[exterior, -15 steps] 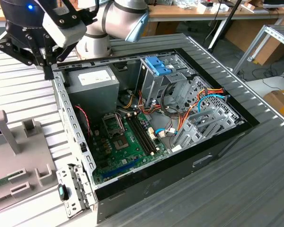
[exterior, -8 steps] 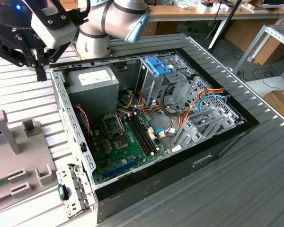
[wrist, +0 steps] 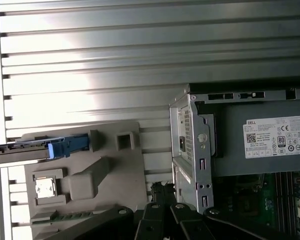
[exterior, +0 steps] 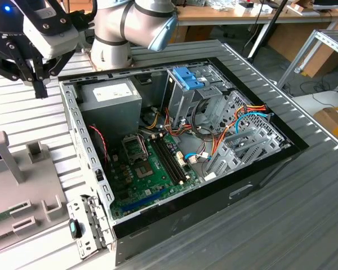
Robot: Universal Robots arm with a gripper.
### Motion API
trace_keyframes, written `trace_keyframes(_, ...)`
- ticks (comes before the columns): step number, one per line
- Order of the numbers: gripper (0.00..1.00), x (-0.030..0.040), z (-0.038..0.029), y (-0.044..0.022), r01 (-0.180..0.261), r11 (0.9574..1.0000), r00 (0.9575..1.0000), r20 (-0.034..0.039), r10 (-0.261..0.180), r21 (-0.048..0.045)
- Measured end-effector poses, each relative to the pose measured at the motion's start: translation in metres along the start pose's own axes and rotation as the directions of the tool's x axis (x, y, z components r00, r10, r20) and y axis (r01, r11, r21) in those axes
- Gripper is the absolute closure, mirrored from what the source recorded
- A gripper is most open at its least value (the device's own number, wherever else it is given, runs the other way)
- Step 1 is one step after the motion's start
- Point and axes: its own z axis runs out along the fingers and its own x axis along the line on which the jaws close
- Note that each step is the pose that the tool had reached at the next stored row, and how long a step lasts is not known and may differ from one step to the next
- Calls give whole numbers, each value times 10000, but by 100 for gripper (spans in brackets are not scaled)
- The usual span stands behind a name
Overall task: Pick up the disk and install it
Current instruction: 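Reach for the disk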
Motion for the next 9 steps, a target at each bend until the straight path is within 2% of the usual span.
trace_keyframes(5, 89, 37, -1, -3, 1, 10000, 10000, 2, -1, 20)
trace_keyframes(9, 89, 40, -1, -3, 1, 10000, 10000, 1, -1, 20)
